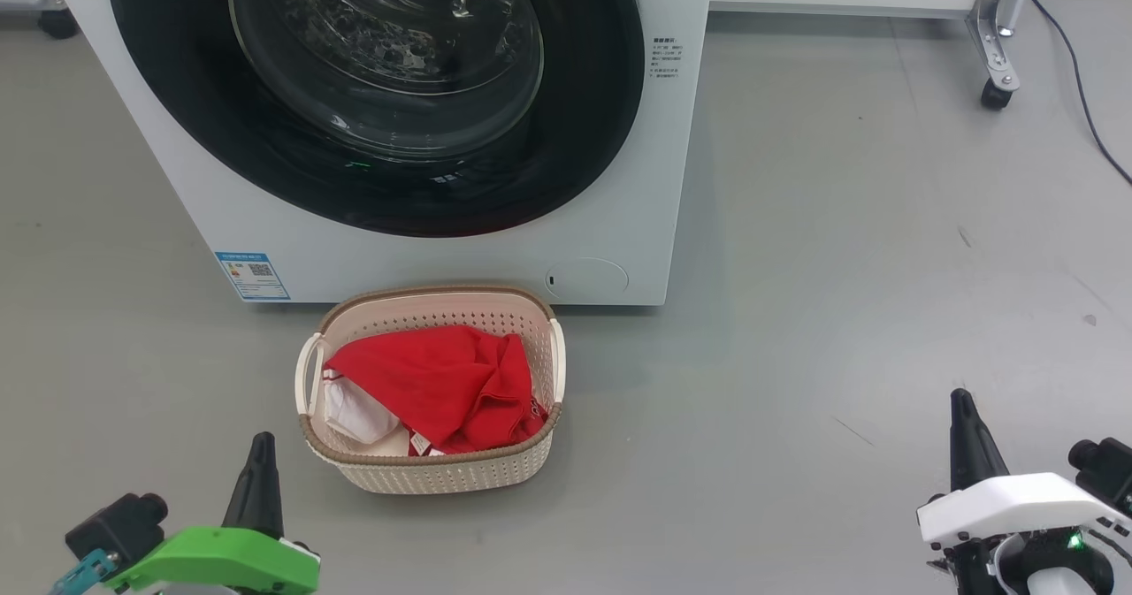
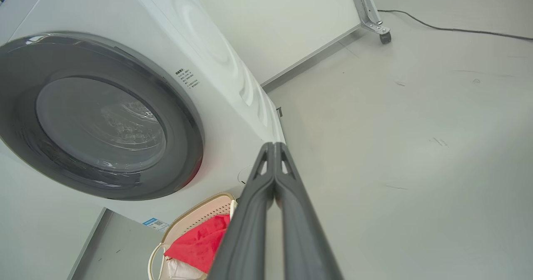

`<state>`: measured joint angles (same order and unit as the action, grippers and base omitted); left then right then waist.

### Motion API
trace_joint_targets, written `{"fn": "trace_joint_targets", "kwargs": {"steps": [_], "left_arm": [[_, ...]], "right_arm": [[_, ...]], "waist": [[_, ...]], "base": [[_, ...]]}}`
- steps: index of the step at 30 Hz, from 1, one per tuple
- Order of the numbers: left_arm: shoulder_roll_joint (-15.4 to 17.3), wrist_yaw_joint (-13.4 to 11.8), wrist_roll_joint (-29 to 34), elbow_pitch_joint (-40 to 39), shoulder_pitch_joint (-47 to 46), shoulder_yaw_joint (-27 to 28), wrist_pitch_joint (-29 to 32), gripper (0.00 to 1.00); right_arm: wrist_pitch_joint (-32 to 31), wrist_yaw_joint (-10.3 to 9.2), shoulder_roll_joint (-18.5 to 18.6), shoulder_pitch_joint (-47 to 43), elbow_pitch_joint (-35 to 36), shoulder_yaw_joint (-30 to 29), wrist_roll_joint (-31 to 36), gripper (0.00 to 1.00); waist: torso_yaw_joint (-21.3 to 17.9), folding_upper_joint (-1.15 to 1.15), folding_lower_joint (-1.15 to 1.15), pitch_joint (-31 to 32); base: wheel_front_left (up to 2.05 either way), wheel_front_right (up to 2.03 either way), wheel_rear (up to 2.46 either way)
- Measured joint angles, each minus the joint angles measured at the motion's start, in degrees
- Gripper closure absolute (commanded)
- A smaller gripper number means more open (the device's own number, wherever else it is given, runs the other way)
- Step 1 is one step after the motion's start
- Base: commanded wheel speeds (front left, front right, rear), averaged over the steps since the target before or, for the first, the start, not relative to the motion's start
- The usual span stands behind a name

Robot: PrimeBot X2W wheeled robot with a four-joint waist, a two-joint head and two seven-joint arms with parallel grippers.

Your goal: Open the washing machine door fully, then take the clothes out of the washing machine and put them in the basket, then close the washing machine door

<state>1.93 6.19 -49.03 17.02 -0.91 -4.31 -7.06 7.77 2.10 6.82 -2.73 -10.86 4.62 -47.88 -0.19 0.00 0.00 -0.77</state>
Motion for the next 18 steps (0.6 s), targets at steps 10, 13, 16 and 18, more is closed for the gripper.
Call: {"fn": "trace_joint_targets", "kwargs": {"steps": [10,13,16,18], "left_arm": [[0.0,0.2,-6.6,-0.1,-0.1,1.1,2.0,1.0],[0.0,0.2,-8.1,-0.2,-0.1,1.6,2.5,1.0],[0.0,0.2,-10.3,-0.2,-0.2,2.0,3.2,1.0],[0.0,0.2,-11.3,-0.3,-0.2,2.3,3.6,1.0]], "right_arm": [[-2.0,0.79,-0.5,1.1,-0.7,-1.6,-6.8,1.0],[-2.5,0.86,-0.6,1.2,-0.9,-2.1,-8.9,1.0],[-3.1,1.09,-0.8,1.4,-1.2,-2.6,-10.7,1.0],[-3.5,1.34,-1.0,1.5,-1.4,-2.8,-12.2,1.0]], "waist": [[0.0,0.0,0.0,0.1],[0.0,0.0,0.0,0.1],[0.1,0.0,0.0,0.2],[0.1,0.0,0.0,0.2]], "base": [[0.0,0.0,0.0],[0.0,0.0,0.0],[0.0,0.0,0.0],[0.0,0.0,0.0]]}}
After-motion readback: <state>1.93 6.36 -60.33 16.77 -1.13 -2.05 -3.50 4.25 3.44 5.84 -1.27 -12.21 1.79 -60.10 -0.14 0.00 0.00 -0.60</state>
